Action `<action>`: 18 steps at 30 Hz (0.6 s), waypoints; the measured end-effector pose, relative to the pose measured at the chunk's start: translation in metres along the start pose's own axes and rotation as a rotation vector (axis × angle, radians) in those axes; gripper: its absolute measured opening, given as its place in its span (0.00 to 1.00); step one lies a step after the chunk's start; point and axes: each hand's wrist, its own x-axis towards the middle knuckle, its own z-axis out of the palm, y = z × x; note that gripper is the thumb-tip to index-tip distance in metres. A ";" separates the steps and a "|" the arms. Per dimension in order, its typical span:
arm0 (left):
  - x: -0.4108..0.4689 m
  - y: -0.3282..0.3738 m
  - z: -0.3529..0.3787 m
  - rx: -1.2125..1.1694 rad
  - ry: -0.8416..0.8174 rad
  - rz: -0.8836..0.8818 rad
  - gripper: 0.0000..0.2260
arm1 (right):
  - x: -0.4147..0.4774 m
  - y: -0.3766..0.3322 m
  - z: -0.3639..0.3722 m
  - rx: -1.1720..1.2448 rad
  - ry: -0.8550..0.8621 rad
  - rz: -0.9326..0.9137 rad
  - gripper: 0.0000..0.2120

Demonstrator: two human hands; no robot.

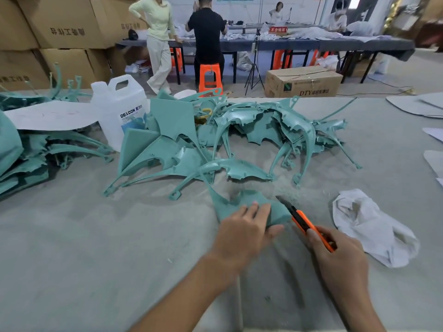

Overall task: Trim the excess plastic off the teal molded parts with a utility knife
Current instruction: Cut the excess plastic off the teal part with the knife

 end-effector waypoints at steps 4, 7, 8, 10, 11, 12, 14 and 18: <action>0.005 -0.060 -0.041 -0.177 0.159 -0.153 0.19 | -0.001 -0.002 -0.001 0.024 0.013 -0.010 0.09; 0.008 -0.118 -0.061 -0.182 0.220 -0.451 0.23 | -0.002 -0.003 0.000 0.024 0.027 -0.019 0.10; 0.006 -0.133 -0.068 -0.188 0.238 -0.505 0.21 | -0.003 -0.002 0.000 0.022 0.032 -0.019 0.09; 0.002 -0.156 -0.080 -0.226 0.307 -0.594 0.14 | -0.003 -0.001 -0.001 0.016 0.039 -0.014 0.09; -0.002 -0.164 -0.086 -0.258 0.358 -0.620 0.12 | -0.003 0.000 0.000 0.011 0.037 -0.010 0.09; -0.006 -0.168 -0.093 -0.313 0.424 -0.631 0.10 | -0.003 0.000 0.000 0.008 0.035 -0.007 0.09; -0.013 -0.169 -0.112 -0.520 0.590 -0.608 0.05 | -0.003 0.001 0.000 0.013 0.036 0.005 0.08; -0.033 -0.152 -0.149 -0.755 0.729 -0.503 0.03 | -0.002 0.002 0.001 0.031 0.036 0.018 0.08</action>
